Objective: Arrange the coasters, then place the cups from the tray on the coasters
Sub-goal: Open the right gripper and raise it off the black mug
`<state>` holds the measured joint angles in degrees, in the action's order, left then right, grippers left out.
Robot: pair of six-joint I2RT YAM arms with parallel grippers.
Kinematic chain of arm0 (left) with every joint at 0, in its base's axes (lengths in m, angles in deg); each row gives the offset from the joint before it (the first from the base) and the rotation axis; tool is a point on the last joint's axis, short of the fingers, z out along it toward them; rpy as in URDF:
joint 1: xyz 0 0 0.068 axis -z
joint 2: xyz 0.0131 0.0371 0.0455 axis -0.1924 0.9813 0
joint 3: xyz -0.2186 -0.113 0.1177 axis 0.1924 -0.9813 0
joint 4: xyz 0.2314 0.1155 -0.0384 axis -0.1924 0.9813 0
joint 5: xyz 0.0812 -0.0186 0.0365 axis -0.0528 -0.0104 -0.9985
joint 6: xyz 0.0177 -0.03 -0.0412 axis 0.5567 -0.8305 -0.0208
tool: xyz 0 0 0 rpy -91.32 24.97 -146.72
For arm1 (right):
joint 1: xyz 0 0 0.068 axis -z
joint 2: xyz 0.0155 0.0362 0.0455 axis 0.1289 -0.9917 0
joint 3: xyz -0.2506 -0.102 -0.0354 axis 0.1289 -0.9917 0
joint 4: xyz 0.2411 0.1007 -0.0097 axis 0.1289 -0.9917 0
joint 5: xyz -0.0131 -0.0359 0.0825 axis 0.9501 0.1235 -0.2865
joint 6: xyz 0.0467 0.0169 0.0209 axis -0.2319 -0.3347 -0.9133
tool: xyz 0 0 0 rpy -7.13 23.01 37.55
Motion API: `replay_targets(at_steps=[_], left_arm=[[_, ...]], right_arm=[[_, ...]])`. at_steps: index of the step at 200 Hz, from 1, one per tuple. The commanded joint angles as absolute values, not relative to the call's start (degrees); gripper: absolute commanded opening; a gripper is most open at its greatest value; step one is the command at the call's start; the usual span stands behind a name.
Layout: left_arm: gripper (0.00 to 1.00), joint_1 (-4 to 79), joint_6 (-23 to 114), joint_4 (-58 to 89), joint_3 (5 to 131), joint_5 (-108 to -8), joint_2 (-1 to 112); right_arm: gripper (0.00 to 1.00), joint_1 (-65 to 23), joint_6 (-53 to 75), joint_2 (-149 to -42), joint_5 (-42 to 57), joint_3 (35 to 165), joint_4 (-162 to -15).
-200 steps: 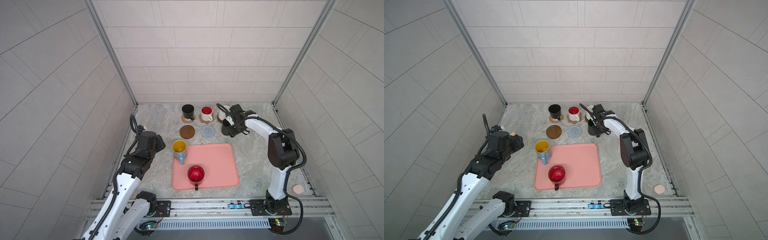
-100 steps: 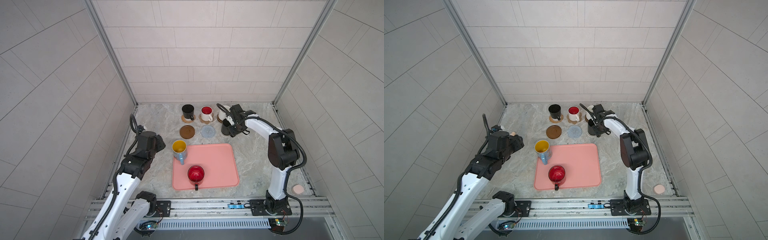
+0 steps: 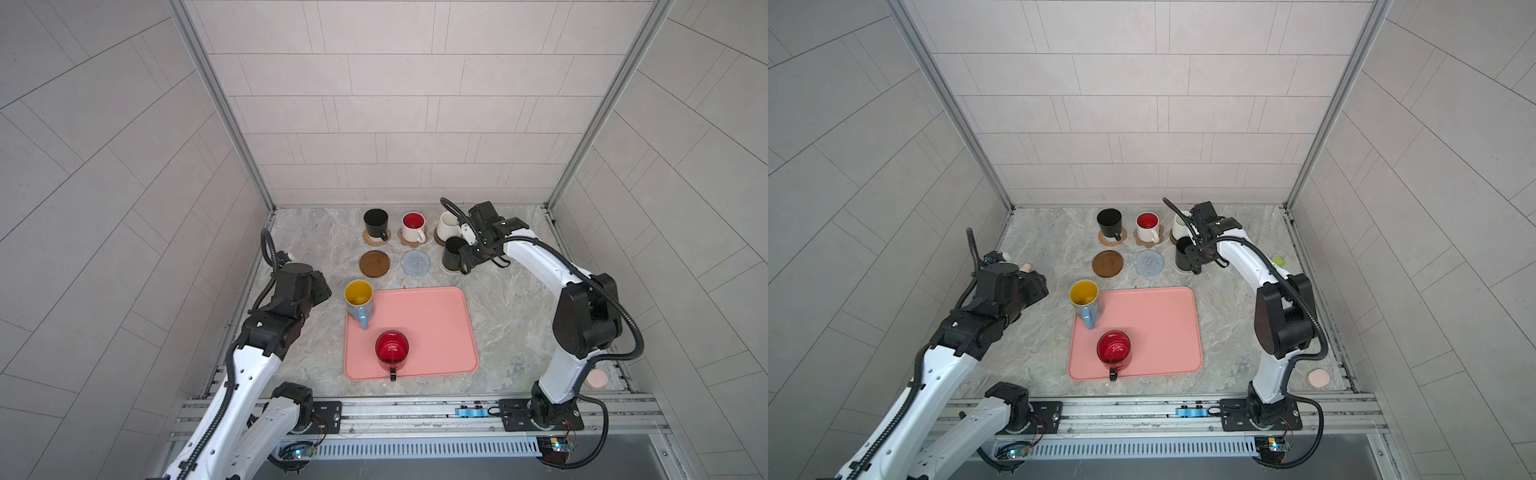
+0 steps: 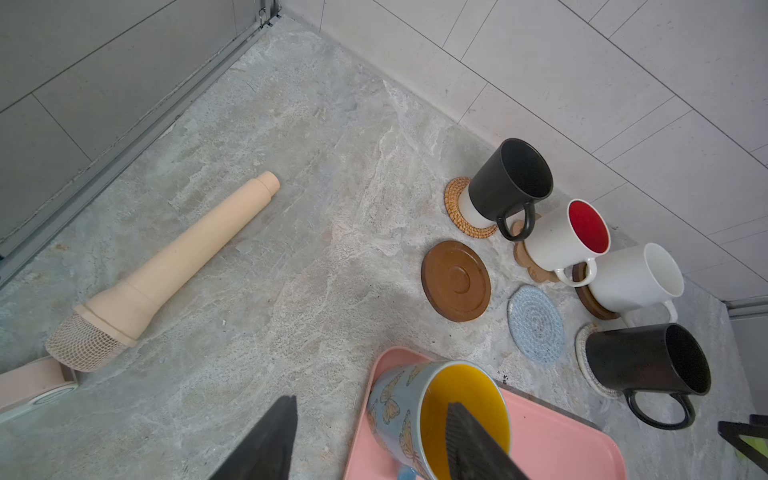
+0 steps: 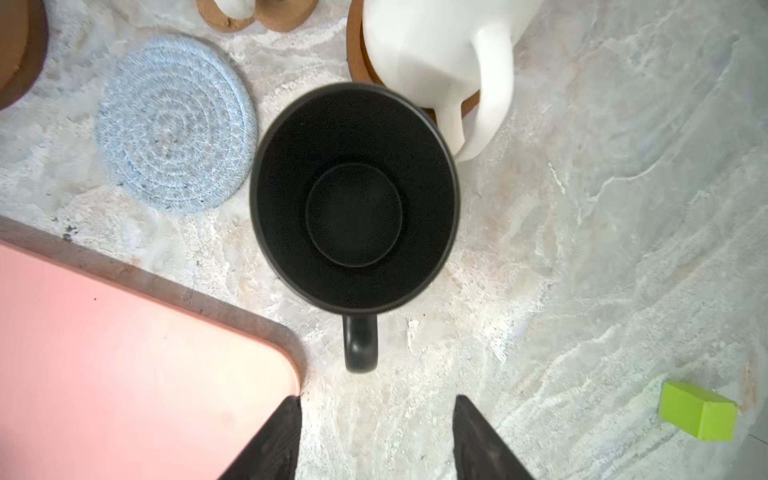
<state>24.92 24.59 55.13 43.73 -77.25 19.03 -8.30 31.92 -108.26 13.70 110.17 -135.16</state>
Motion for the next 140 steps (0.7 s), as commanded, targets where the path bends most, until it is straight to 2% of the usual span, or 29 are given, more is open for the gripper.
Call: replay_targets(at_steps=[1,65,140], left_arm=[[0.64,24.49,24.75,56.84,44.53,-77.62,16.83],[0.64,24.53,24.56,55.9,44.29,-77.64,17.06],[0.64,24.56,24.08,55.17,44.7,-78.03,17.63]], right_arm=[[0.63,-8.41,30.78,-104.04,14.49,110.17,-137.83],[0.65,-10.82,20.12,-97.17,14.02,109.57,-143.23],[0.66,-20.59,6.21,-90.07,21.81,105.53,-146.64]])
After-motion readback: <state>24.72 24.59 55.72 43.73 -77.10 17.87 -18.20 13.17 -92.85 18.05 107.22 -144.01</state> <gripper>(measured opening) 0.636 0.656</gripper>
